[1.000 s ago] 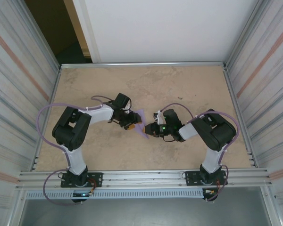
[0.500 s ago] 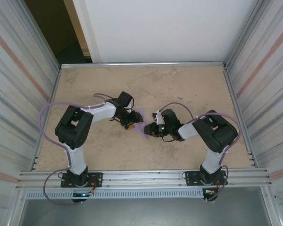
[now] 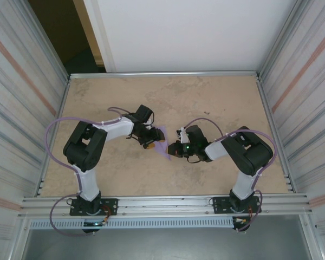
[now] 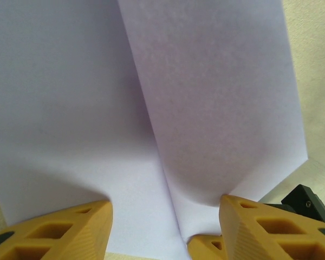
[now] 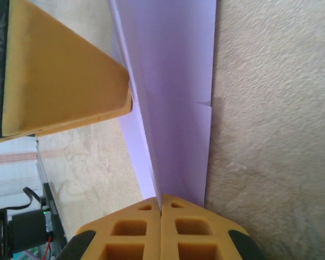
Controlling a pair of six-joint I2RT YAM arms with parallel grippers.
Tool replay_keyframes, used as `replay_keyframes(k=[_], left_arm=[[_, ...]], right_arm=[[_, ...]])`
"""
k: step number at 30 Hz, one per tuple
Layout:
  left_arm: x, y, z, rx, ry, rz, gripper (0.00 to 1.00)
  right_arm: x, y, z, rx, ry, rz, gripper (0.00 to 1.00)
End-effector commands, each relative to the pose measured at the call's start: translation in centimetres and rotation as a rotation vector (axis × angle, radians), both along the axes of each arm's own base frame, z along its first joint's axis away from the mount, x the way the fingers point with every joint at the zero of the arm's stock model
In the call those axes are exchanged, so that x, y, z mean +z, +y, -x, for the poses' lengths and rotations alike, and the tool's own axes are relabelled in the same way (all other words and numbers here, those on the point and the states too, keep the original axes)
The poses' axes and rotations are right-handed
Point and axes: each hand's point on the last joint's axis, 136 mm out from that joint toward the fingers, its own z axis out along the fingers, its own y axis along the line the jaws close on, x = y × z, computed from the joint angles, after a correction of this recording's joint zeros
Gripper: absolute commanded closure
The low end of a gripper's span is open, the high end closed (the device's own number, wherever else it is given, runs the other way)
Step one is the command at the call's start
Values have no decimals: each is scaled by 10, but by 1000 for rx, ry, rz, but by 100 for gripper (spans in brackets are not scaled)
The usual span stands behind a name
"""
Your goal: Fold a paper plane with a square sheet of paper (pick it up from the middle)
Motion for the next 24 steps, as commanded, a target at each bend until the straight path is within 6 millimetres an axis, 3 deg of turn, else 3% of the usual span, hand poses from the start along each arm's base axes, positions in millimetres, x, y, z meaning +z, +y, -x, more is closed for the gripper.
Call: replay_keyframes(k=[1, 5, 10, 16, 24], left_arm=[[-19, 23, 26, -13, 89, -103, 43], [23, -1, -1, -23, -44, 65, 40], [57, -1, -17, -9, -151, 141, 39], [63, 6, -17, 10, -196, 206, 41], [72, -18, -15, -82, -294, 413, 66]], right_arm=[[-20, -16, 7, -35, 83, 43, 98], [-19, -14, 9, -26, 109, 22, 100], [-21, -15, 9, -26, 145, 12, 100], [-22, -15, 10, -23, 158, 12, 100], [-24, -17, 8, -28, 182, 6, 99]])
